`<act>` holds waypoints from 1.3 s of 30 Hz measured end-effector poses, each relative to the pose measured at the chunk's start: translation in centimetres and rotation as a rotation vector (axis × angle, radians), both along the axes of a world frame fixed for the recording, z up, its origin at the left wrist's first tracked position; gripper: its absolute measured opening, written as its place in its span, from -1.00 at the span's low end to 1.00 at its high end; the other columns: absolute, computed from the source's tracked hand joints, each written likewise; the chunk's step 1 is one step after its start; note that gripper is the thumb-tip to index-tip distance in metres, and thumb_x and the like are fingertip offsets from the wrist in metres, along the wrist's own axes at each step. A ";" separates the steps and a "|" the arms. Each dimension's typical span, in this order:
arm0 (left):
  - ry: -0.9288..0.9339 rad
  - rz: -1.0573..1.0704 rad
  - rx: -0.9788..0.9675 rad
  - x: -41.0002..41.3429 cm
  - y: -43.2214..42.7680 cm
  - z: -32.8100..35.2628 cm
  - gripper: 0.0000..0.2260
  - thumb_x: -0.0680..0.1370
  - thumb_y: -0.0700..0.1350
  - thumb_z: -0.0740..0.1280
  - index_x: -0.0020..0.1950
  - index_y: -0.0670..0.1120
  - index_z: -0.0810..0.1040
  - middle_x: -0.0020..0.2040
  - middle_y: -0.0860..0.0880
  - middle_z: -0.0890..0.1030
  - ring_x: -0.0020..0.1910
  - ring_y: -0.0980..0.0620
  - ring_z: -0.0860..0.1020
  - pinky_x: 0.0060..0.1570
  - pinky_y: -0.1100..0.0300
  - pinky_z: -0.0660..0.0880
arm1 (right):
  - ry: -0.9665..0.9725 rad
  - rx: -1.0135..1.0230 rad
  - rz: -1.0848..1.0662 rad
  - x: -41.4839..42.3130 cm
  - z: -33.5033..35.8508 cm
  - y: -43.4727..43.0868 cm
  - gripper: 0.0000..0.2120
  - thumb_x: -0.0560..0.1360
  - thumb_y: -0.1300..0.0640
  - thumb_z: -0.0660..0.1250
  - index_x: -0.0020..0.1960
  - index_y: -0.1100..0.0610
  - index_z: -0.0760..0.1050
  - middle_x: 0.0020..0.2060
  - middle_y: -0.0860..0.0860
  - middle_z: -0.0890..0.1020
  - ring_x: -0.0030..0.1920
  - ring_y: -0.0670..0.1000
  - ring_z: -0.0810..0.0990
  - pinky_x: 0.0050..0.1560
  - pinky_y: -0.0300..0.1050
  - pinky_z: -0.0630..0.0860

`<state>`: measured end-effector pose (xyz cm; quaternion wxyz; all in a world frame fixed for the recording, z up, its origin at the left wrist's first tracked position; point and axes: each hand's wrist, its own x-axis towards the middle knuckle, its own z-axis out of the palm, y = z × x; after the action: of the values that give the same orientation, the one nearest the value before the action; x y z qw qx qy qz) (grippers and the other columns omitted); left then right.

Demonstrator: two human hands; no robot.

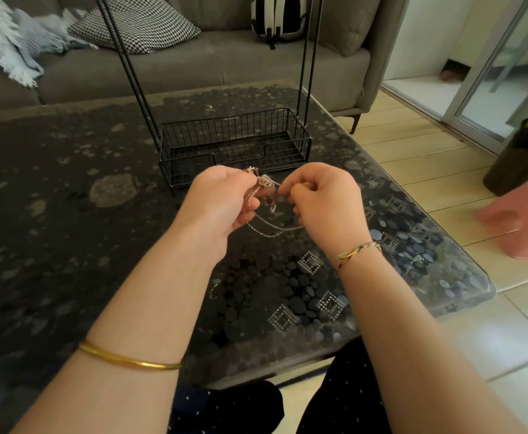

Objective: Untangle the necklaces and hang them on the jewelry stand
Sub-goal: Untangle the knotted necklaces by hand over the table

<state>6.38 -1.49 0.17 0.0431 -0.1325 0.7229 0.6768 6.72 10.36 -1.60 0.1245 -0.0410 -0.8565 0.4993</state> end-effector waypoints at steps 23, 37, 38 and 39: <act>-0.014 0.035 -0.028 -0.3 -0.5 -0.1 -0.97 0.55 -0.10 0.32 -0.04 -0.03 0.55 -0.16 0.01 0.68 -0.31 0.14 0.47 -0.26 0.25 0.50 | -0.039 0.018 0.112 0.1 0.0 -0.3 -0.91 0.44 0.18 0.33 -0.19 0.17 0.59 -0.35 0.04 0.58 -0.33 -0.08 0.47 -0.22 -0.11 0.48; -0.048 -0.024 -0.099 -0.4 -0.7 -0.3 -0.96 0.54 -0.11 0.34 -0.04 -0.01 0.57 -0.12 0.03 0.62 -0.16 0.09 0.51 -0.13 0.20 0.50 | -0.183 -0.669 0.068 0.2 0.8 0.1 -0.77 0.49 0.21 0.20 -0.34 0.11 0.32 -0.28 0.09 0.48 -0.21 0.05 0.46 -0.18 -0.10 0.42; -0.053 -0.021 -0.079 -0.4 -0.7 -0.3 -0.97 0.54 -0.11 0.33 -0.04 -0.02 0.56 -0.11 0.02 0.63 -0.15 0.09 0.53 -0.12 0.19 0.51 | -0.203 -0.724 0.062 0.1 0.8 0.2 -0.74 0.49 0.21 0.20 -0.36 0.11 0.30 -0.28 0.09 0.47 -0.21 0.05 0.46 -0.18 -0.10 0.43; -0.058 -0.018 -0.052 -0.4 -0.7 -0.3 -0.97 0.55 -0.12 0.32 -0.04 -0.02 0.55 -0.10 0.01 0.64 -0.13 0.08 0.54 -0.10 0.19 0.51 | -0.226 -0.776 0.054 0.0 0.8 0.3 -0.72 0.49 0.20 0.21 -0.38 0.10 0.28 -0.28 0.08 0.48 -0.22 0.05 0.47 -0.16 -0.11 0.45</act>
<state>5.98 -2.19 -0.12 0.0665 -0.1465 0.7399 0.6532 6.76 10.61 -0.78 -0.0082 -0.1172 -0.6135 0.7809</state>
